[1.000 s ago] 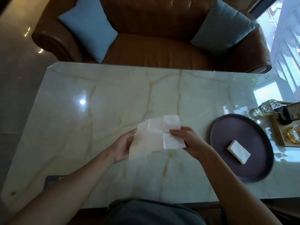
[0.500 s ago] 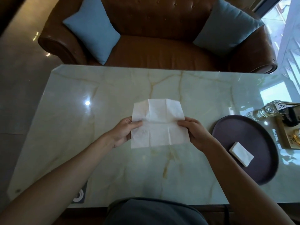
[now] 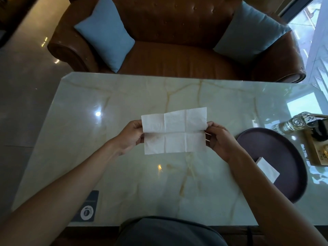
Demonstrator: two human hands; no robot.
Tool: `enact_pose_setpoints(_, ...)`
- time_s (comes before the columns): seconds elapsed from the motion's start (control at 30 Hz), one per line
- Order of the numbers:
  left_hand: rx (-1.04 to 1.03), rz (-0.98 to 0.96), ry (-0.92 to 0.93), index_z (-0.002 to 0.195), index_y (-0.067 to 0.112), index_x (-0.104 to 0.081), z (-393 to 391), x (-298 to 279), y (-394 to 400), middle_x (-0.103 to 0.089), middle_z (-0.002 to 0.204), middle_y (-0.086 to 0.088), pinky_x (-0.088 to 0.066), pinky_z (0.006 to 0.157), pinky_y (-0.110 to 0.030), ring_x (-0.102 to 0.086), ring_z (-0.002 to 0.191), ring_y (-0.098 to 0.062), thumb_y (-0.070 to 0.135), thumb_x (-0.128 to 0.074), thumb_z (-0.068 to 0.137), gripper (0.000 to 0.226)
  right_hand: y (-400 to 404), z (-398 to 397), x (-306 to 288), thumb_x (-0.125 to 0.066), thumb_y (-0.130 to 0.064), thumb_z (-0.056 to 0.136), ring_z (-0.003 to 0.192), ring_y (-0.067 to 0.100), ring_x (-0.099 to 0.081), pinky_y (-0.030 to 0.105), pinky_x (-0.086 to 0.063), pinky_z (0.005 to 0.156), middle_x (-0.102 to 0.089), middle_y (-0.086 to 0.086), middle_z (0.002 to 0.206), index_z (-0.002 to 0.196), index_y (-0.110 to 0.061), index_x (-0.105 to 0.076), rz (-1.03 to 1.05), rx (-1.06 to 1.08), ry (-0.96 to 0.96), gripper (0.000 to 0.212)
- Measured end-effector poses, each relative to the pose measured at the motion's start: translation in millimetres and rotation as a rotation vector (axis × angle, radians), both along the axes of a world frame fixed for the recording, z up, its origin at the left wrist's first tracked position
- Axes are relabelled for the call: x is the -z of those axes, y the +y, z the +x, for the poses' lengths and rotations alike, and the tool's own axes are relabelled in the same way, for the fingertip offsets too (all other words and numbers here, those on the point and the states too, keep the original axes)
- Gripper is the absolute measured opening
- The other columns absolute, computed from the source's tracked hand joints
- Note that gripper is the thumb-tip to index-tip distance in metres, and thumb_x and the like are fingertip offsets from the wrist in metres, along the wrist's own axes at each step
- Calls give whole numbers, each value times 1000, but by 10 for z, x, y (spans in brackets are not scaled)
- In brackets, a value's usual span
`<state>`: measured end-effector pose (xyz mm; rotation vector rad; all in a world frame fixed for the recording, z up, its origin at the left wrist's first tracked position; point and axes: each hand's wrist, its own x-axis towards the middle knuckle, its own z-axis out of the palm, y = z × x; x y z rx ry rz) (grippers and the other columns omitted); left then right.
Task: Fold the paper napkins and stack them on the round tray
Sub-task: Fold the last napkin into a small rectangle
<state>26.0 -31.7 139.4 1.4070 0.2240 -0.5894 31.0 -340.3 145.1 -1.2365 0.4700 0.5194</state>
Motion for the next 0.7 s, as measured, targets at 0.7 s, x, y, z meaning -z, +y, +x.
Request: enact_pose_setpoints(0.7, -39, -53, 11, 119, 19, -65, 105, -198, 162, -61, 91, -7, -48, 69, -34, -56, 76, -20, 13, -48, 91, 33, 208, 134, -116, -64, 4, 92, 81, 15, -66, 31, -52, 78, -70, 6, 91, 95, -10, -75, -176, -123, -209, 17)
